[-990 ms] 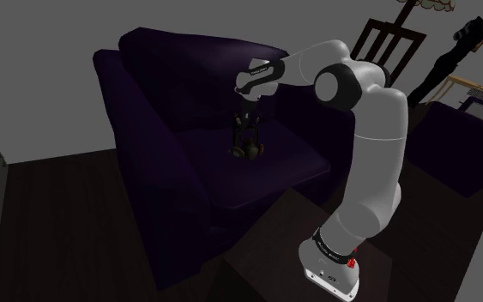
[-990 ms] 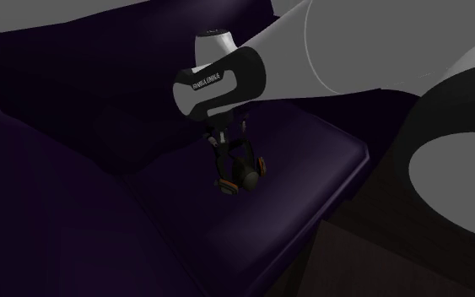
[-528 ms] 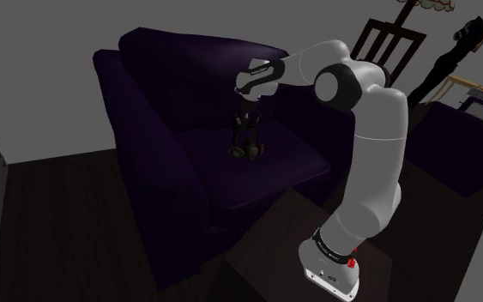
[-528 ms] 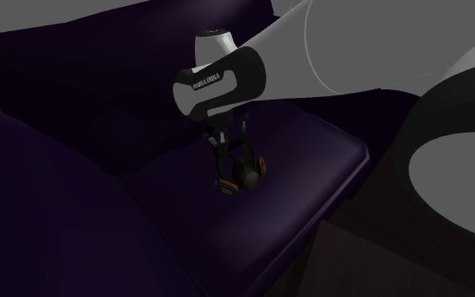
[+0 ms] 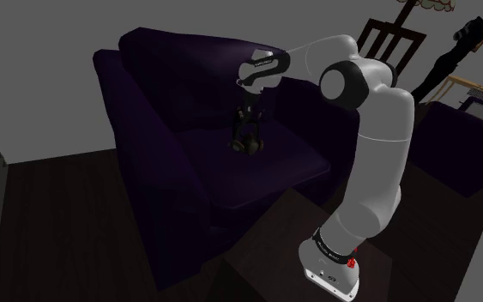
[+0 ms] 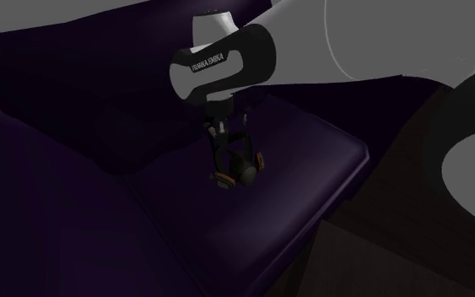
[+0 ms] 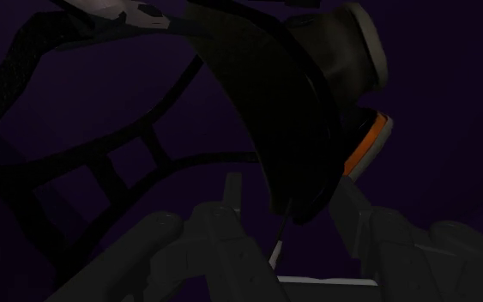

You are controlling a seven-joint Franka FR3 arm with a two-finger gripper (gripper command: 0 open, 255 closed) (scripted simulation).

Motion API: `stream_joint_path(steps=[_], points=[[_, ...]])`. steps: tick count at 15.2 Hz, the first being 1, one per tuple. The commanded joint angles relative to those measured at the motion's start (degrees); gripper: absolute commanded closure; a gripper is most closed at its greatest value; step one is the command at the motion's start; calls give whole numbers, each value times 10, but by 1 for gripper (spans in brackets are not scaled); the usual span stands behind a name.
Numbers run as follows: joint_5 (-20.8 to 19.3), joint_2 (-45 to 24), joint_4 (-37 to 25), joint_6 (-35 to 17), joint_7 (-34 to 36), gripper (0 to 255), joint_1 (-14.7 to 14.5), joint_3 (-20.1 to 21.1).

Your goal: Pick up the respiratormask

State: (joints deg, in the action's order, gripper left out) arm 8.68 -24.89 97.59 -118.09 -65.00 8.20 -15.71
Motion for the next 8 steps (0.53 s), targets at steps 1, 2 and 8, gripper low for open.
stream_joint_path(steps=[1,2,8], points=[[-2,5,-8,12,1,255,0,-1],[-3,8,-11,18,2,255,0,-2],[-8,23,-31,51,6,255,-1,-4]])
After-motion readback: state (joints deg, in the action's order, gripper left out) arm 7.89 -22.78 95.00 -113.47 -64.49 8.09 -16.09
